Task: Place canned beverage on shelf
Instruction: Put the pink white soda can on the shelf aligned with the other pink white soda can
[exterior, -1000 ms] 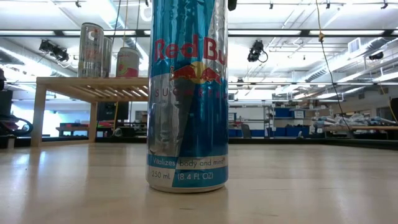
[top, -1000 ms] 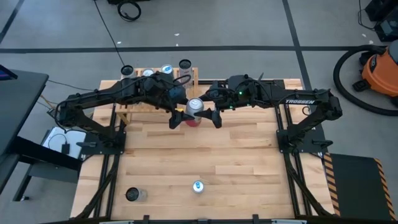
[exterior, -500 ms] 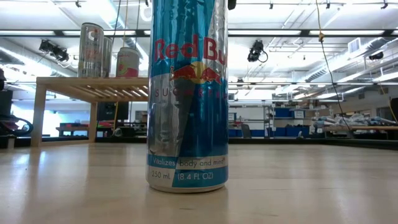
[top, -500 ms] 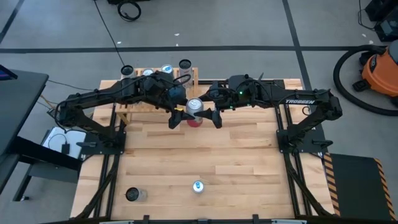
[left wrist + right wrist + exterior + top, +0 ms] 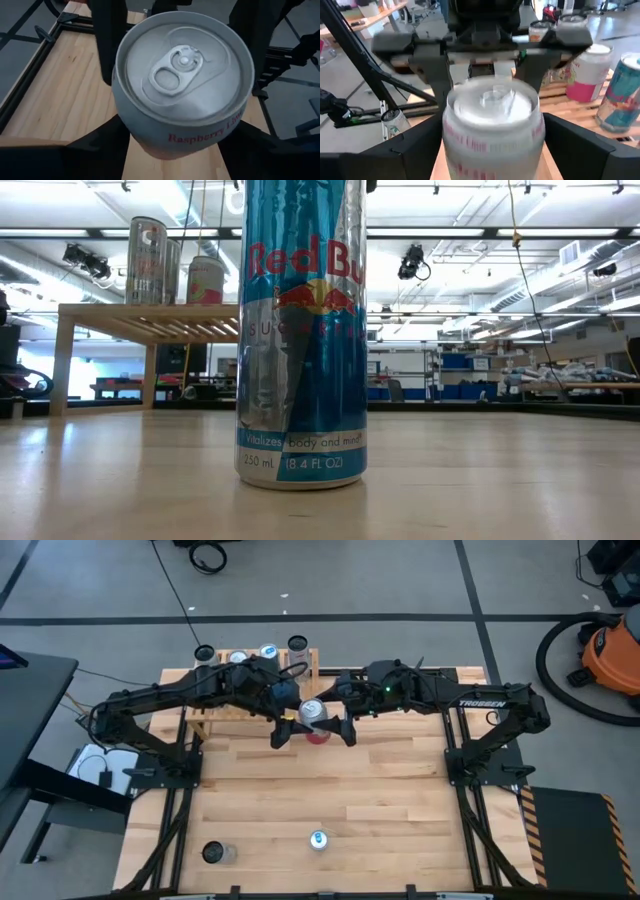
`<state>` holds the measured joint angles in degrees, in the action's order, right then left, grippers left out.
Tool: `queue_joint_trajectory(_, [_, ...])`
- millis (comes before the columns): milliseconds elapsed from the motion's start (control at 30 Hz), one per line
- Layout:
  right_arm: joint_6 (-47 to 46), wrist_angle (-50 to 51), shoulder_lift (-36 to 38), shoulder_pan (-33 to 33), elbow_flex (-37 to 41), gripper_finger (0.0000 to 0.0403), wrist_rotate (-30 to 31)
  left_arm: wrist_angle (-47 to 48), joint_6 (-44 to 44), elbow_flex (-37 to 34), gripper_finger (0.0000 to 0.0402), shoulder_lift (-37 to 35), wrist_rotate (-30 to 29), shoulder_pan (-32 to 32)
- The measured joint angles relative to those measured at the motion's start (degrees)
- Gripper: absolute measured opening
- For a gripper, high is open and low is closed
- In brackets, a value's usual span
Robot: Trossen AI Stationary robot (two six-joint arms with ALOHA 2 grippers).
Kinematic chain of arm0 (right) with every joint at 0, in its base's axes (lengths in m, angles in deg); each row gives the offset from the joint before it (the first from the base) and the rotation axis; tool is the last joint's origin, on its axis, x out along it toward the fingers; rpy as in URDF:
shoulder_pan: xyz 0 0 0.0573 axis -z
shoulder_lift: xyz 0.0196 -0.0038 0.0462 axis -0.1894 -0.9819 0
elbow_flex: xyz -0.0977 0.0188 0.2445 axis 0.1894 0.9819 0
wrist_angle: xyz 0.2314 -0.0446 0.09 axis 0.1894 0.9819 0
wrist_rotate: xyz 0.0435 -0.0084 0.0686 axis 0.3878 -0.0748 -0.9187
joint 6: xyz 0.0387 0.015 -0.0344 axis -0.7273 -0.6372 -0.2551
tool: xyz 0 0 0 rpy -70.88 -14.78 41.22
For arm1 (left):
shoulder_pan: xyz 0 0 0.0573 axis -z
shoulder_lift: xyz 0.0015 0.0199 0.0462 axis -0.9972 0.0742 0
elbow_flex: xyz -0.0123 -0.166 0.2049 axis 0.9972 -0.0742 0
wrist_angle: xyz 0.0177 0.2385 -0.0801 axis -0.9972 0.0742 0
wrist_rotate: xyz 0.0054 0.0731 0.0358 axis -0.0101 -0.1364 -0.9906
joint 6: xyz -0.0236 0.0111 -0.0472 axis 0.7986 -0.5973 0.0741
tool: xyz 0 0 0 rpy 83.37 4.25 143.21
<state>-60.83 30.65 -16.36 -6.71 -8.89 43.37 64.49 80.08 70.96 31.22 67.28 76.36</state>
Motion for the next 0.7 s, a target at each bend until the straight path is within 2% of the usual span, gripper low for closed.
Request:
queue_joint_trajectory(200, [0.03,-0.25,-0.02,-0.02,-0.11,0.0335,0.03,-1.96,-0.32,0.22,0.0245,-0.04,-0.09,-0.05])
queue_joint_trajectory(467, [-0.98,5.09,0.59,-0.47,-0.11,0.0274,-0.02,1.00,0.50,0.11,0.0168,0.00,0.02,0.03])
queue_joint_trajectory(600, [-3.89,11.01,2.57,-0.46,-0.11,0.0262,-0.88,1.77,0.47,0.09,0.0151,0.00,0.04,0.30])
queue_joint_trajectory(700, [-4.32,16.13,3.94,-0.57,-0.11,0.0261,1.26,1.86,0.44,0.09,0.0150,0.00,0.11,0.32])
